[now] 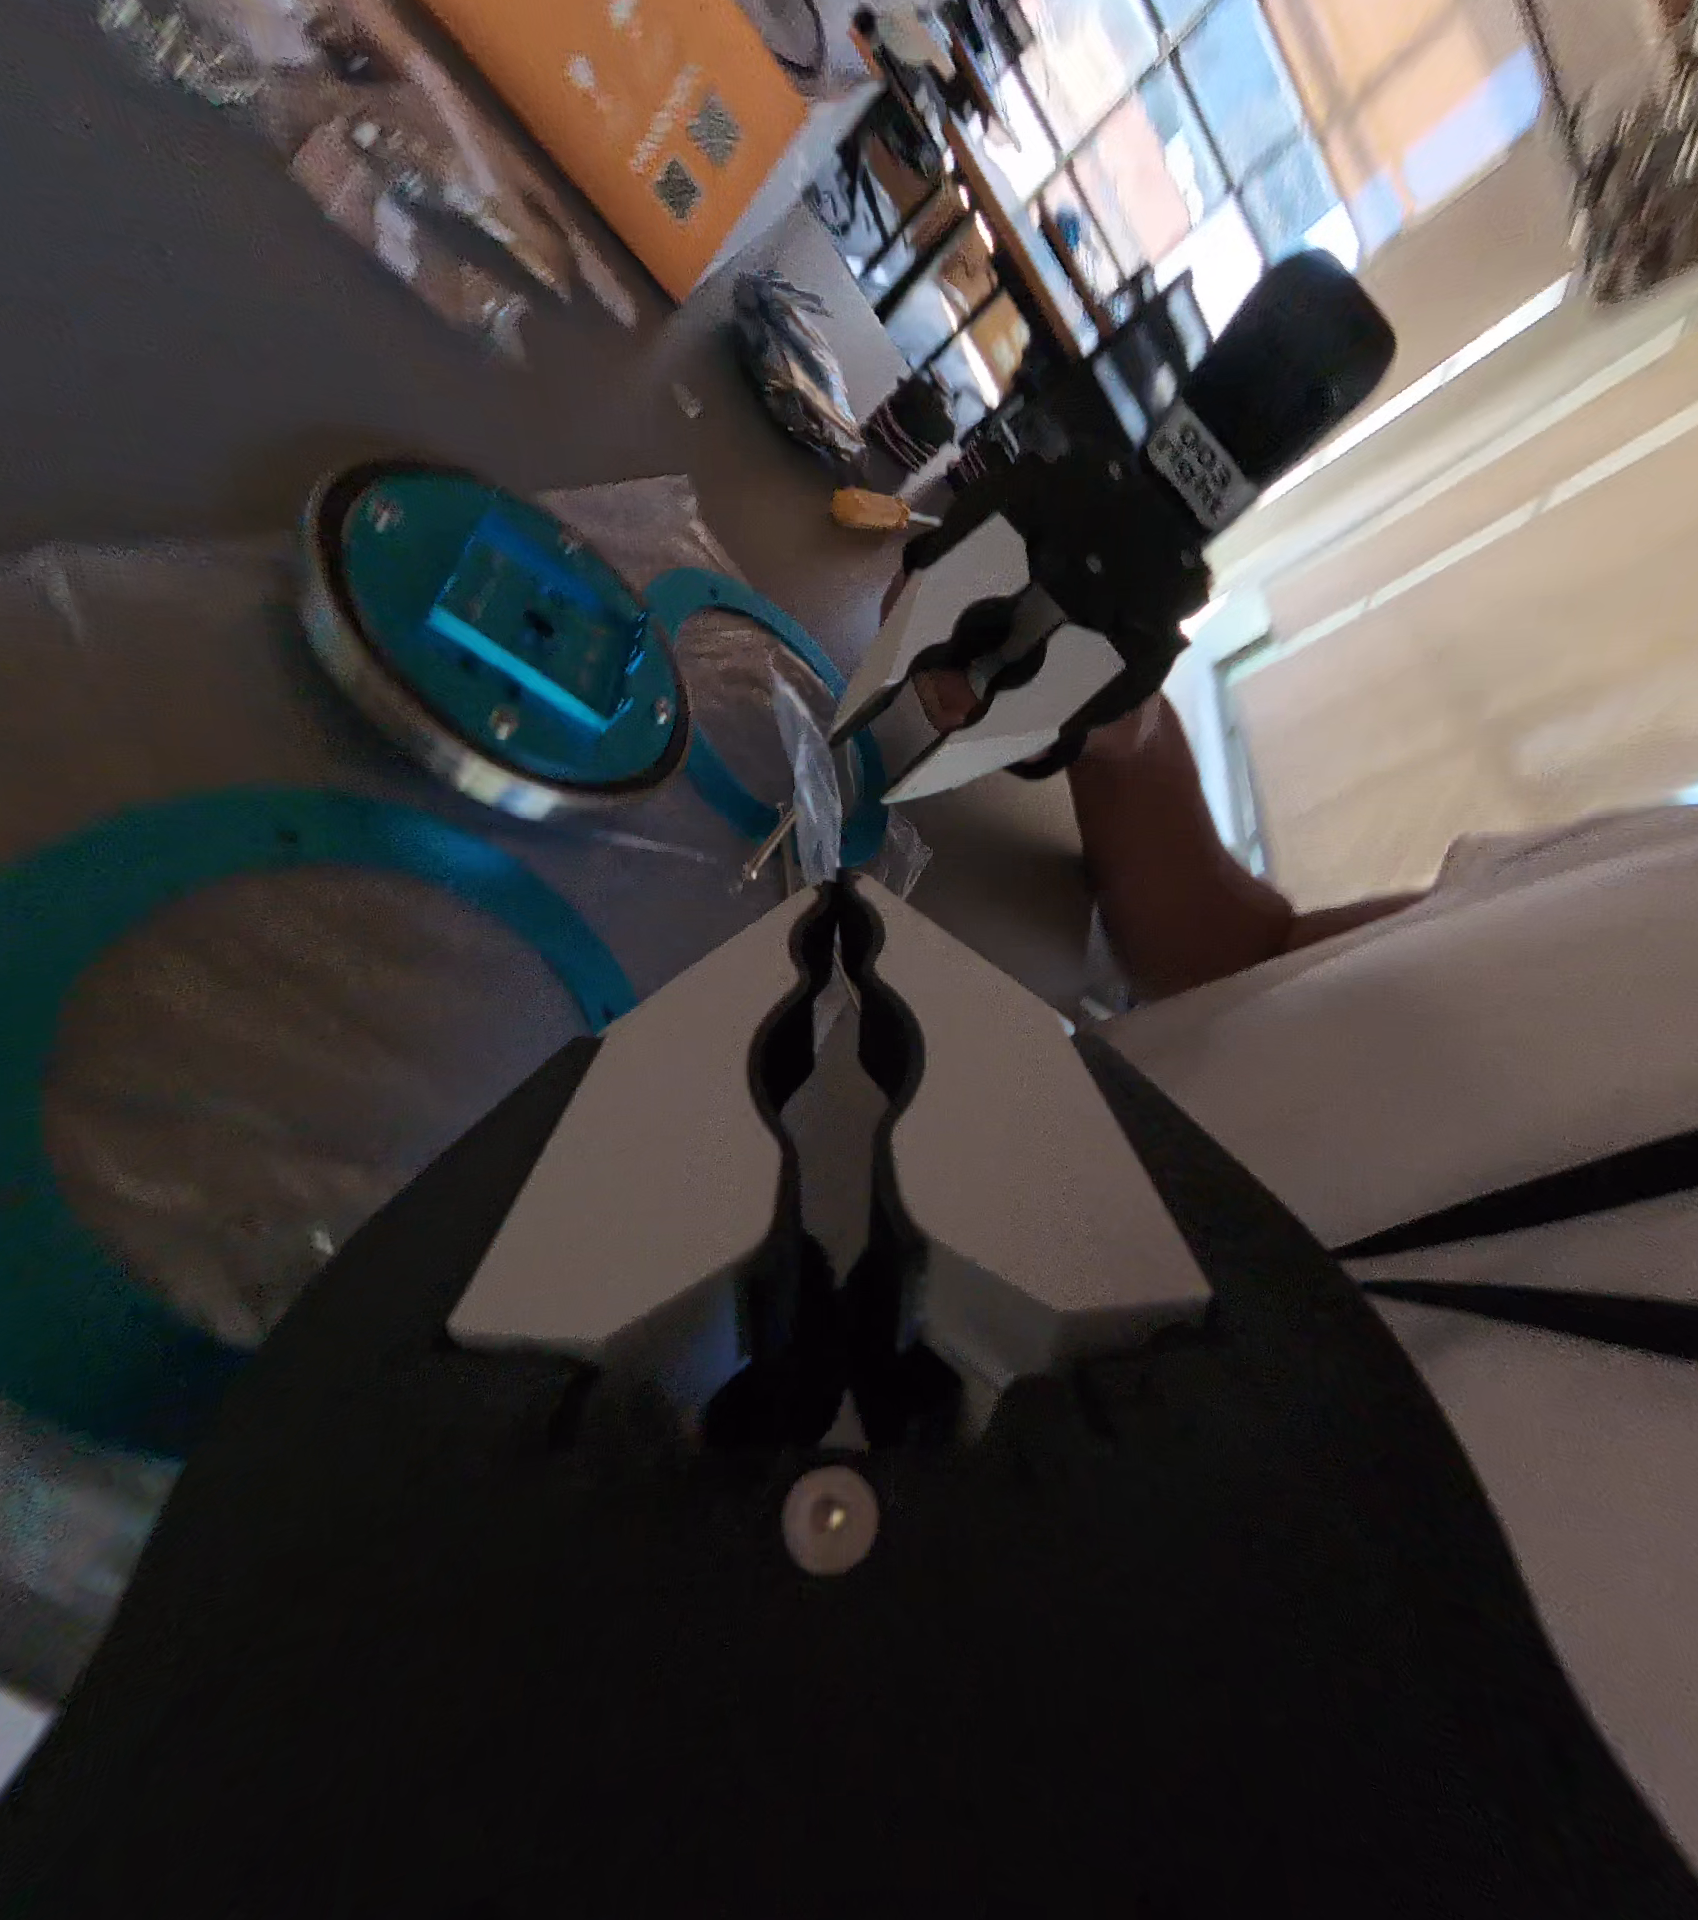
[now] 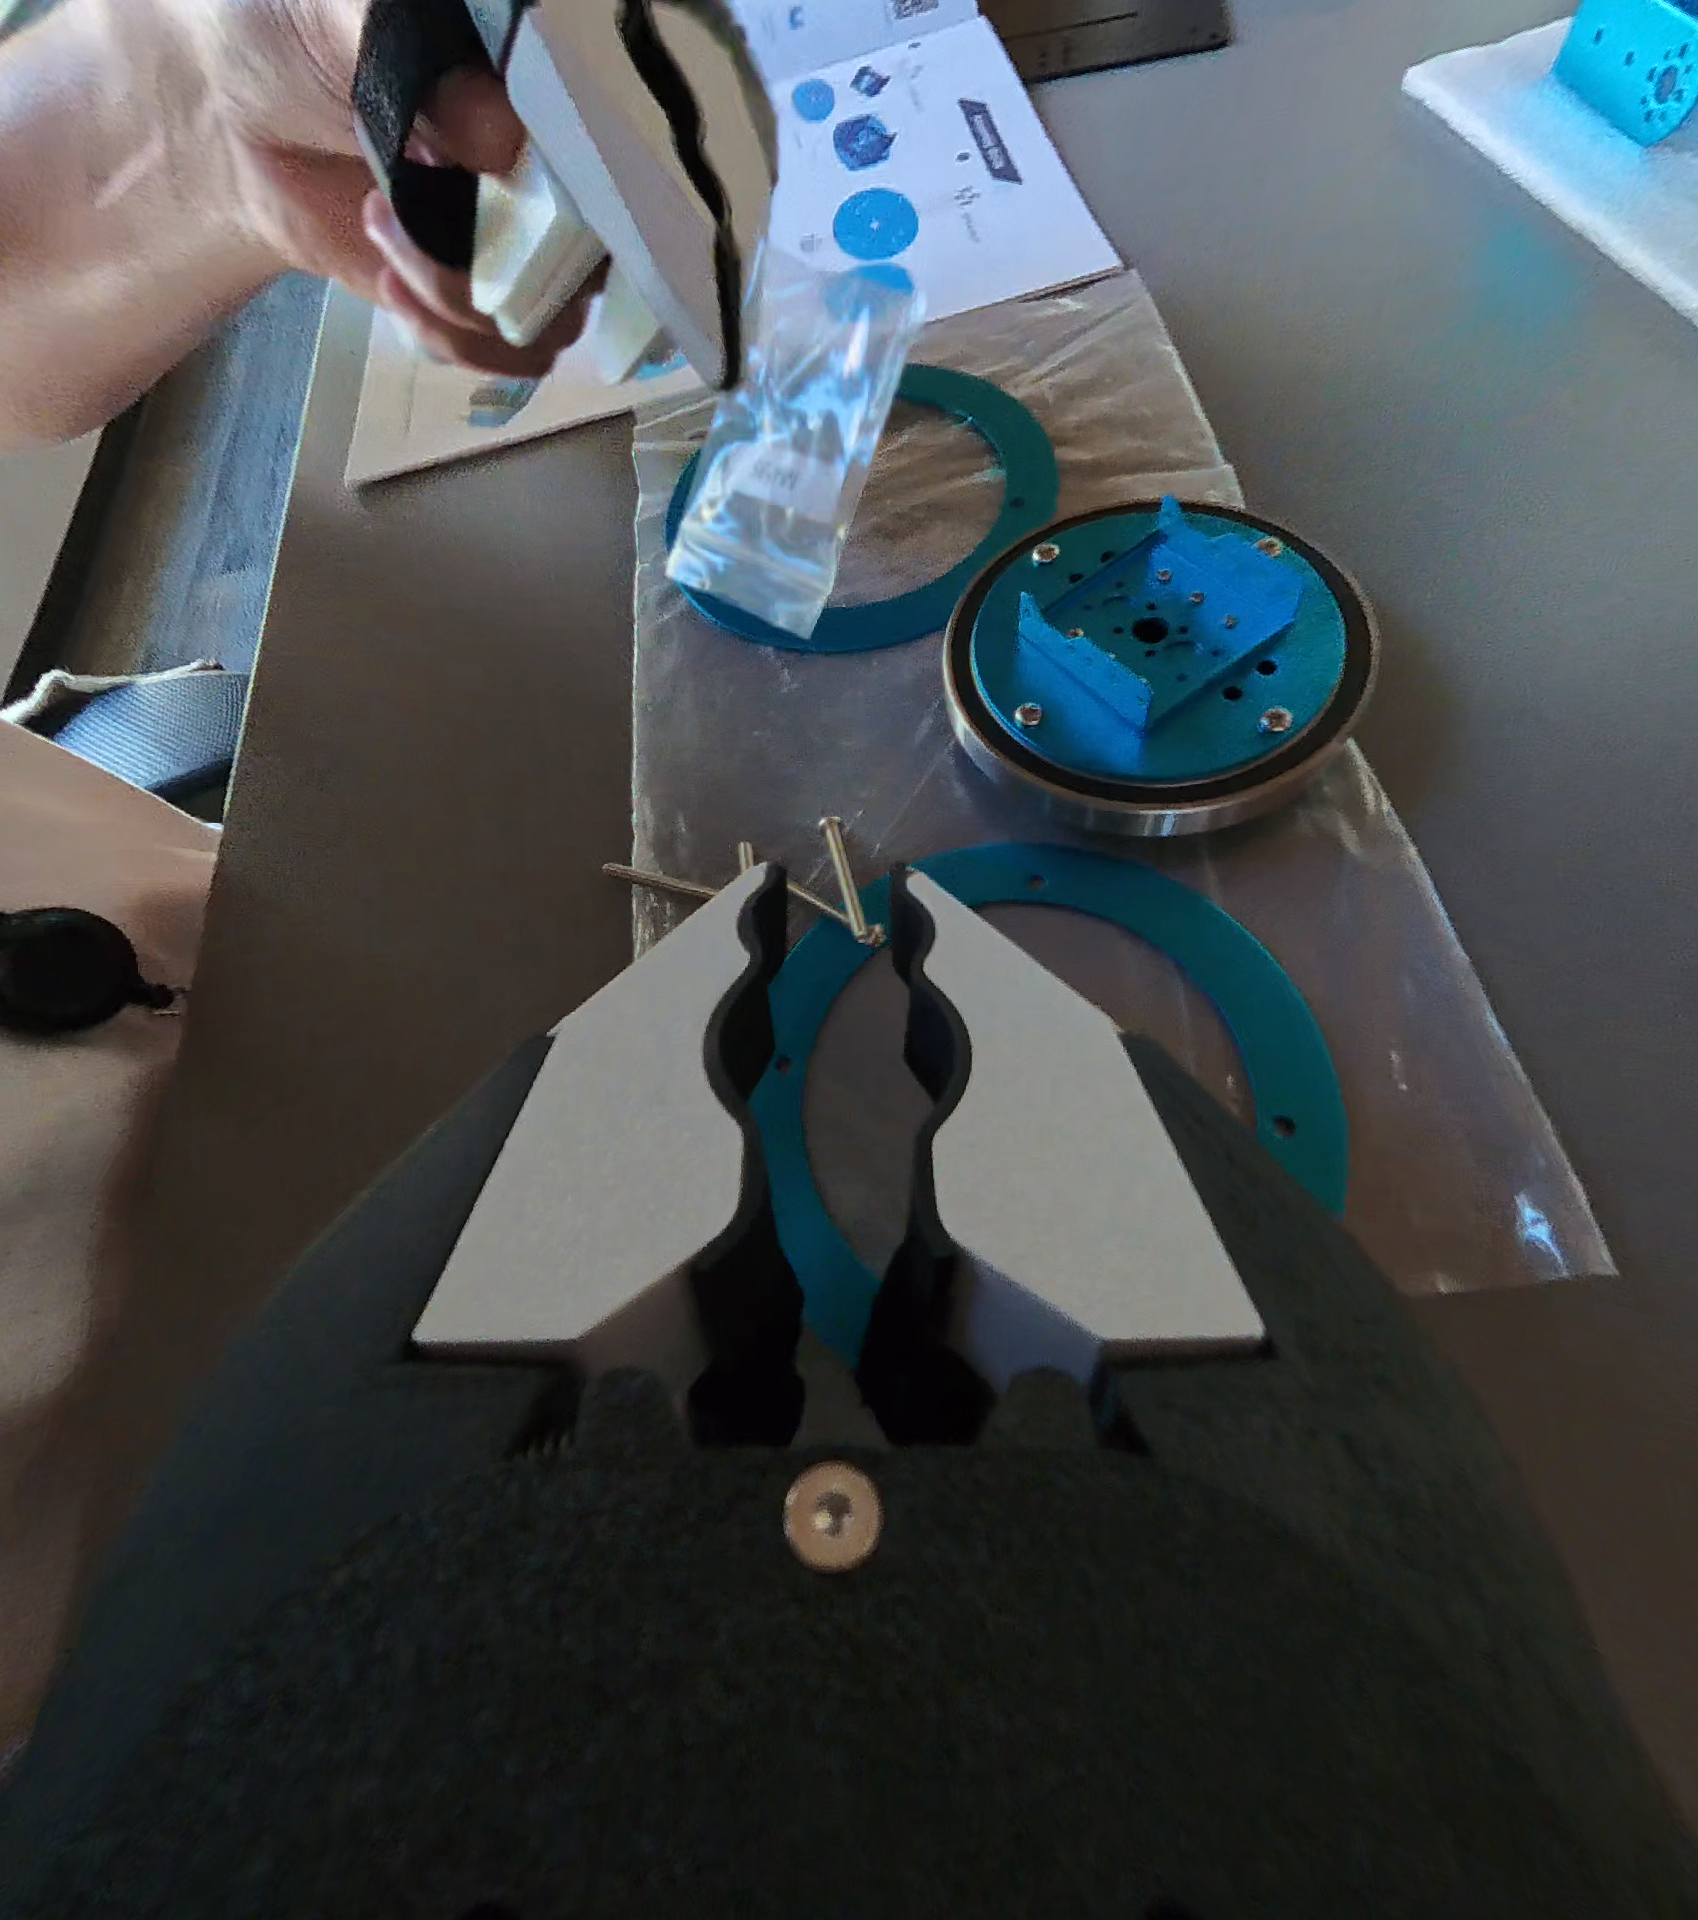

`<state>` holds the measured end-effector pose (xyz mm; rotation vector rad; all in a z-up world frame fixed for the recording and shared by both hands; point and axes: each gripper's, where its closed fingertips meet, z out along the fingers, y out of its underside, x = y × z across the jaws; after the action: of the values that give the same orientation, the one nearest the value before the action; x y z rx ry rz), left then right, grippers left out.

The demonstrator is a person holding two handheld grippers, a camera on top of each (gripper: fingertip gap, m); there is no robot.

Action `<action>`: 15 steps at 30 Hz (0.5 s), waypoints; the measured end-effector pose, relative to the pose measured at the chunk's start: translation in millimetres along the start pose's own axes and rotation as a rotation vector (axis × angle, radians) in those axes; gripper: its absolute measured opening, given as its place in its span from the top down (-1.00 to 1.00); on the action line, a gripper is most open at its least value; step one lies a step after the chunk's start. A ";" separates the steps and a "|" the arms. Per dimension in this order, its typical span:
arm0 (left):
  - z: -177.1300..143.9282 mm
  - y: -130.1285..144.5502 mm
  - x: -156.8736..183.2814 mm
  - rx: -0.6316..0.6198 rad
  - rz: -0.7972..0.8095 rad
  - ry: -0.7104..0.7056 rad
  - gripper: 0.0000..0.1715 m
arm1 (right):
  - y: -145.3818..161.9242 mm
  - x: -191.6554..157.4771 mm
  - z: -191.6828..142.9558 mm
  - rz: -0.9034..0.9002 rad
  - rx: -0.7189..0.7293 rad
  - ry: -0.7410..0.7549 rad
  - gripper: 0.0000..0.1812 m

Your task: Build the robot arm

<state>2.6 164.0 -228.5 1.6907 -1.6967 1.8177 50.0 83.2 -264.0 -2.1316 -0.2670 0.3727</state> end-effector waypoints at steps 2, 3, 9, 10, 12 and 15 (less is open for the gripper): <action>-5.1 12.1 -11.2 0.078 -0.147 0.004 1.00 | 3.9 0.0 8.4 -0.024 -0.034 -0.003 0.80; -6.6 16.4 -15.0 0.110 -0.193 0.008 1.00 | 6.1 0.7 12.5 -0.036 -0.057 -0.004 0.81; -27.1 -2.7 4.4 0.301 -0.176 0.015 1.00 | 19.1 3.4 23.0 -0.105 -0.165 0.027 0.97; -29.6 -6.4 9.2 0.339 -0.177 0.028 1.00 | 18.8 4.9 22.2 -0.110 -0.165 0.040 0.97; -34.2 -15.0 20.0 0.442 -0.185 0.084 1.00 | 17.2 6.1 19.5 -0.100 -0.162 0.051 0.97; -41.8 -24.4 32.0 0.607 -0.220 0.208 1.00 | -9.3 1.6 11.3 -0.080 -0.050 0.064 0.98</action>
<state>-16.7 186.6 -178.7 1.7017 -0.8809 2.4410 46.9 97.4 -262.5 -2.1702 -0.3269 0.2537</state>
